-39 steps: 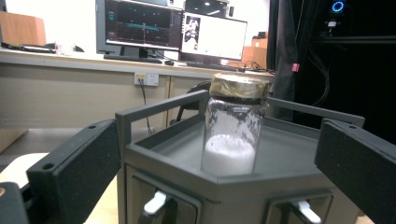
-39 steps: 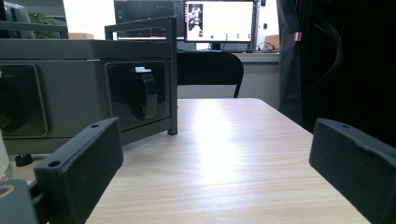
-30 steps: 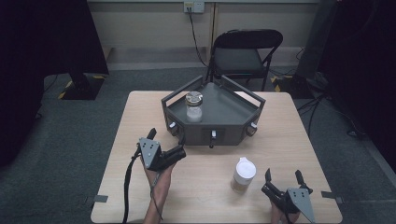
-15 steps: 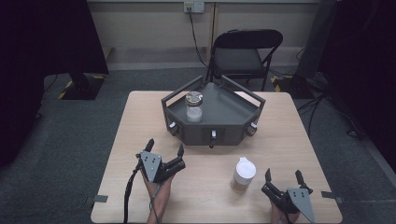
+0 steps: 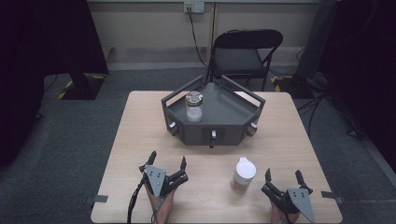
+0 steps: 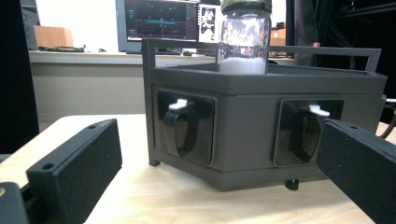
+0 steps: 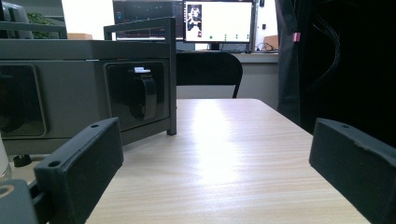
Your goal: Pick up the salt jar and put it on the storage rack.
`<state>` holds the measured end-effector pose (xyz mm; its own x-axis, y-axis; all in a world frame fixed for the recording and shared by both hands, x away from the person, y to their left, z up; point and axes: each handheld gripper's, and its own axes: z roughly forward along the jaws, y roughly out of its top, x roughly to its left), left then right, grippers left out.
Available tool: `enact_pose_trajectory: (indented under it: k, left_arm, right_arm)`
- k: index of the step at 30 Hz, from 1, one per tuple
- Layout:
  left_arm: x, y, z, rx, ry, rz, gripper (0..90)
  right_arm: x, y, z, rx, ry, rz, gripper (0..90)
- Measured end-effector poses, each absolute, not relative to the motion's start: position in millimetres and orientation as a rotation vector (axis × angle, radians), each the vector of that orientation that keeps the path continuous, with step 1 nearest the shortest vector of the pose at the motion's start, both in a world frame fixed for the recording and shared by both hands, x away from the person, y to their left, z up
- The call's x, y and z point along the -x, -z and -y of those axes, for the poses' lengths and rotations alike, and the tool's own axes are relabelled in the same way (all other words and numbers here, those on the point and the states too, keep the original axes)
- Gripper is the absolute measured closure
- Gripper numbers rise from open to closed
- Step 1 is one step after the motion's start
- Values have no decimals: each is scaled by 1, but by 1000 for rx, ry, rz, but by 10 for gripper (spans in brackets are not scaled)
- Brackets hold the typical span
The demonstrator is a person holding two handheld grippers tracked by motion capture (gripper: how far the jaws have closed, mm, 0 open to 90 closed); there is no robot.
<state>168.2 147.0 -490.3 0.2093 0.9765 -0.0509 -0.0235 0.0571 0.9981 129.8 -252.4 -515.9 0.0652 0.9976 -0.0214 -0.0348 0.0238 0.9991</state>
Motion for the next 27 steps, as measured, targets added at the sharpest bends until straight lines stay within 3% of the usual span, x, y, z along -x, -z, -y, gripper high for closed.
enact_pose_trajectory:
  k: [27]
  left_arm:
    - [-151,520,-130,-1245,-1103,-1087,0]
  right_arm:
    - [-130,516,252,-1199,-1162,-1147,14]
